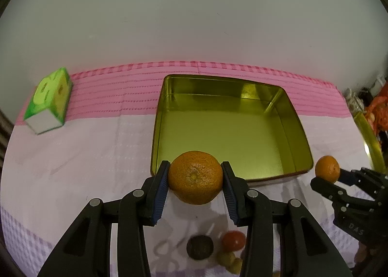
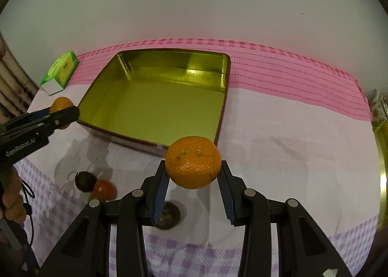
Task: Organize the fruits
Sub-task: 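Lower left gripper's orange into the tin and open while right gripper releases its orange inside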
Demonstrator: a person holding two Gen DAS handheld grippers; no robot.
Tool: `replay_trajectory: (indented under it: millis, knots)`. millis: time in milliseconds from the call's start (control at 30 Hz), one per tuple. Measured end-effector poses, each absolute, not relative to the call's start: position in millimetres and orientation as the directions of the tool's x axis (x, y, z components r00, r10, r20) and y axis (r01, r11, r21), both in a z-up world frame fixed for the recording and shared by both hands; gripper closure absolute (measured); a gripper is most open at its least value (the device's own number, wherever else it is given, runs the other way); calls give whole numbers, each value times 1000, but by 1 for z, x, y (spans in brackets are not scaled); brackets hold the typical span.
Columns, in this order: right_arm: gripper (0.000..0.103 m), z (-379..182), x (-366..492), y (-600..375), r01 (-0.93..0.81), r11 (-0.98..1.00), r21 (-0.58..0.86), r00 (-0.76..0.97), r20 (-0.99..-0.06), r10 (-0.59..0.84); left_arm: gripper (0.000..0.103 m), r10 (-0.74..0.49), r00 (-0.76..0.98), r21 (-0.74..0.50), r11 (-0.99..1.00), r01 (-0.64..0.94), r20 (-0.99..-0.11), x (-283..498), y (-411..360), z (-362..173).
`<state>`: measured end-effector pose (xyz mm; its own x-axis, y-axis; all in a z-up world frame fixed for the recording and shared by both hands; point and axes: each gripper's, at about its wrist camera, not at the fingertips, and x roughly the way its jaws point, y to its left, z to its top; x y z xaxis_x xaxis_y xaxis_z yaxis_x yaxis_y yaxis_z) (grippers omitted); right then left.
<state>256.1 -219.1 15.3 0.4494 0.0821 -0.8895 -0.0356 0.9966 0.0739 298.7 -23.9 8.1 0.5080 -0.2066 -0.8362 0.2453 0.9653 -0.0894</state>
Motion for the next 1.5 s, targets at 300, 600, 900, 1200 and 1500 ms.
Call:
replay_trajectory:
  millis: [300, 600, 900, 1200, 1500]
  knots:
    - [66, 5, 283, -211, -47, 998, 44, 446, -893, 60, 60, -196, 475, -71, 960, 269, -858, 320, -31, -15]
    - [66, -5, 301, -206, -64, 997, 39, 427, -902, 63, 60, -173, 453, -51, 962, 270, -875, 333, -33, -32]
    - [66, -13, 302, -204, -80, 996, 29, 402, -914, 58, 60, -167, 442, -50, 963, 265, -881, 334, -34, -36]
    - [66, -19, 293, -208, -74, 997, 29, 380, -923, 55, 60, -188, 417, -88, 965, 246, -889, 320, -33, -39]
    - [64, -18, 286, -215, -71, 996, 46, 377, -924, 70, 60, -151, 422, -53, 970, 236, -894, 321, -37, -41]
